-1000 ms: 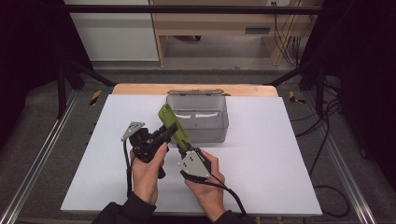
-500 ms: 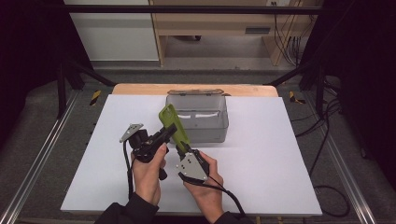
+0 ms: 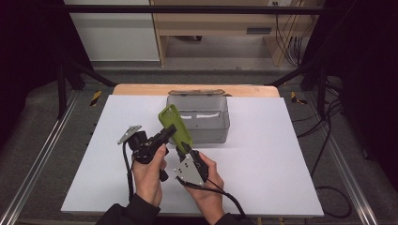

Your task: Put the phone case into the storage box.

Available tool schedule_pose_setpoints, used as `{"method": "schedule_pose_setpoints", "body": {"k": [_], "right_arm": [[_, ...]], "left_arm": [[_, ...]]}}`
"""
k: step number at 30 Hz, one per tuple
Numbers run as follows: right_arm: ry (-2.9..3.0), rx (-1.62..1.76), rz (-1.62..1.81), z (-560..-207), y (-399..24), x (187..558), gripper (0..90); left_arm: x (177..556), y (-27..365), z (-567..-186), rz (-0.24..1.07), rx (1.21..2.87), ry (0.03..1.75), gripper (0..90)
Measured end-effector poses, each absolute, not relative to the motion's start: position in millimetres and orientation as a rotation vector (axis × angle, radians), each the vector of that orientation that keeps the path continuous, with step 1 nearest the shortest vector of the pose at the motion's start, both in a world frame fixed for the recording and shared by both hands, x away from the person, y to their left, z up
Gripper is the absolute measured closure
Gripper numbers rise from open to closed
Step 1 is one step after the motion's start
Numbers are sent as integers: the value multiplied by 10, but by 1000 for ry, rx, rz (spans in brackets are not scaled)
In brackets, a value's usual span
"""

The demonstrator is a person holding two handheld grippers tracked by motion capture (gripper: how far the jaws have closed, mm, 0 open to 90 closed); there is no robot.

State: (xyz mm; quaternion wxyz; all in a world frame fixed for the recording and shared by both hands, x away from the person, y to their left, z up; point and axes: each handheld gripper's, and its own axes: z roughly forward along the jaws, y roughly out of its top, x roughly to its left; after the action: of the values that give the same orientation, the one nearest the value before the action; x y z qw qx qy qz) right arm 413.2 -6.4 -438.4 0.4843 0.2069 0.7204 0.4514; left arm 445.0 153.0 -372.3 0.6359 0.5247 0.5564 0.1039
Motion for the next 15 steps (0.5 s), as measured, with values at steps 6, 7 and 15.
{"method": "schedule_pose_setpoints", "body": {"k": [6,7,15], "right_arm": [[1756,501,1095,-4376,-64,4122,745],[1756,499,1096,-4374,-62,4118,746],[1754,512,1120,-4358,-46,4089,742]], "left_arm": [[4449,1520,-3722,264,1202,1269,785],[4449,1519,-3722,271,1208,1265,785],[4453,1489,-3702,335,1246,1231,782]]}}
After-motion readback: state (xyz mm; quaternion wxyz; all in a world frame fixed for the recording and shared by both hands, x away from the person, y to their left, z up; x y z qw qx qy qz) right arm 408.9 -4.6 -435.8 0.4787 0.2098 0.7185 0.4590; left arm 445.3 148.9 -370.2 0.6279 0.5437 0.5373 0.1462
